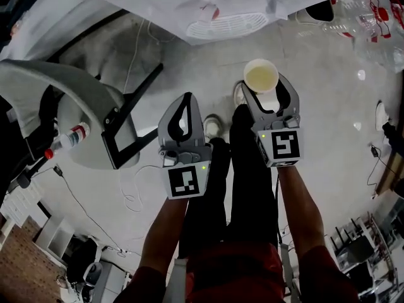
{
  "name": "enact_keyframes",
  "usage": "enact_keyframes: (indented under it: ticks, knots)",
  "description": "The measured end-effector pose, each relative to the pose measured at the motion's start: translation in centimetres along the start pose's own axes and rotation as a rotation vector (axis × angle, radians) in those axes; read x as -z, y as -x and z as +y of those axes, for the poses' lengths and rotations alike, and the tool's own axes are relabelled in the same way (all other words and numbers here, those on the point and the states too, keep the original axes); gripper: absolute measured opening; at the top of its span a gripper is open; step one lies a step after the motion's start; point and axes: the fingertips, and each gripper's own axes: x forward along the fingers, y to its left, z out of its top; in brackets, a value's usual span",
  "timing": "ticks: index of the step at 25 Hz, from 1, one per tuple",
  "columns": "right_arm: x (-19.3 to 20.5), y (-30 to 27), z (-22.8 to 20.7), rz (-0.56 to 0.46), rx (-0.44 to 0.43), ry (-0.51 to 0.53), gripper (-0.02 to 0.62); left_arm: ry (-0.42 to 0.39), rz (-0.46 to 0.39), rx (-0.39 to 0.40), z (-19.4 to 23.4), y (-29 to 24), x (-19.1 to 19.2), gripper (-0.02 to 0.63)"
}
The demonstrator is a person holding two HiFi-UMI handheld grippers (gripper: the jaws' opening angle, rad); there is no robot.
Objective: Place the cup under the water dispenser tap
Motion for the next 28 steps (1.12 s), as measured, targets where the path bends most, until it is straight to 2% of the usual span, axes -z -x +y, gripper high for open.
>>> enact_keyframes:
  ticks: [6, 10, 19, 28]
  knots:
    - [3.6, -2.5, -0.8, 0.033, 0.003, -0.021, 0.278, 0.017, 0.067, 0.018, -0.7, -1.5, 4.4, 0.006]
    - [4.3, -4.4, -1.9, 0.021, 0.008, -0.022, 0.278, 0.03, 0.096, 0.023, -1.0, -2.1, 5.9, 0.006]
    - [1.4, -9.8, -5.1, -0.086, 0.048, 0.01, 0.278, 0.043, 0.118, 0.035, -1.4, -3.0, 7.0, 0.006]
    - [-0.9, -12.9, -7.0, -0.193, 0.118, 0.036, 0.279, 0.015, 0.163, 0.073, -2.4, -2.8, 9.0, 0.006]
